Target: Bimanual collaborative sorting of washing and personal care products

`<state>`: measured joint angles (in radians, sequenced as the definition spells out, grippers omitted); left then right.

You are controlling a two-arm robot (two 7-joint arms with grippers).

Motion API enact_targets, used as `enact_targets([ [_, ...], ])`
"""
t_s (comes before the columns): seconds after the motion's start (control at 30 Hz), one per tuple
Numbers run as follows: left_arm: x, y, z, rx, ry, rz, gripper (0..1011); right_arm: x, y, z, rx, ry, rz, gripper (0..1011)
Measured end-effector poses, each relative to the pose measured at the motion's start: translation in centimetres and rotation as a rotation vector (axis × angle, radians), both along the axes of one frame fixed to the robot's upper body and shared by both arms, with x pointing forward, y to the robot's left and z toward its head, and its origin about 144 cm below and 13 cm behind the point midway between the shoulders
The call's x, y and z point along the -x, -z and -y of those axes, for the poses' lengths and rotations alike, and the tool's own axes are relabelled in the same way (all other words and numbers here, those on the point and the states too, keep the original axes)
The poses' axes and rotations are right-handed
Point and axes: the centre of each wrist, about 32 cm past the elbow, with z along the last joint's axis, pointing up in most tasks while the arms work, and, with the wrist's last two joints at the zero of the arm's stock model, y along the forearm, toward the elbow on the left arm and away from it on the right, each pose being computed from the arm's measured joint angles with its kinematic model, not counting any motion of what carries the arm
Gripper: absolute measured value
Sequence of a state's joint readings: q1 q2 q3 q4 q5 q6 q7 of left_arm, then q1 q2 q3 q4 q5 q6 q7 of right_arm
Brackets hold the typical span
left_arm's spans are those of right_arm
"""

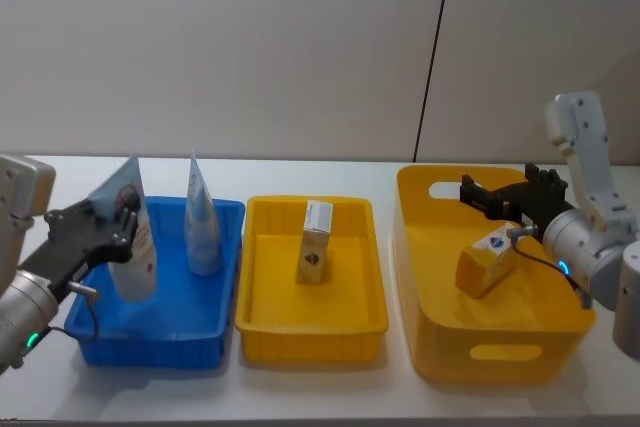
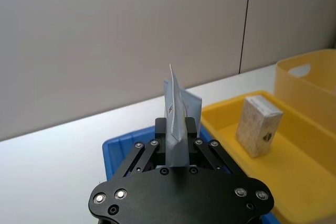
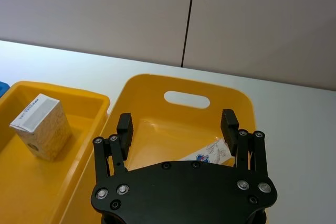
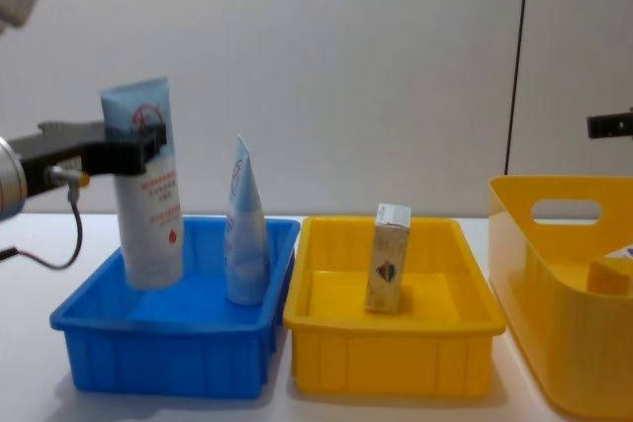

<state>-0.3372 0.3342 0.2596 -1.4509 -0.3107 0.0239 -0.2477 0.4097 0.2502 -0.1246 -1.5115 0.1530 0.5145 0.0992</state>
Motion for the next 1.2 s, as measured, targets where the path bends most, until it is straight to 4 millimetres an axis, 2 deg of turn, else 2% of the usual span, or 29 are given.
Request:
enact_targets([
  [0.37,-1.3,-2.1,-0.3,0.077,0.088,0.086,177,-0.1,-0.1,-0.1,0.004,-0.012,0.013,1004],
  [0.8,-5.0,-4.7,1.9,0.111,0.231,0.173,177,-0.6,-0.5,-0.7,0.027,-0.144,0.084,1004],
  [1.2,-6.4,-6.6,4.1,0.115,0.318,0.219,176,-1.2,-0.9,-1.3,0.054,-0.308,0.133,1004],
])
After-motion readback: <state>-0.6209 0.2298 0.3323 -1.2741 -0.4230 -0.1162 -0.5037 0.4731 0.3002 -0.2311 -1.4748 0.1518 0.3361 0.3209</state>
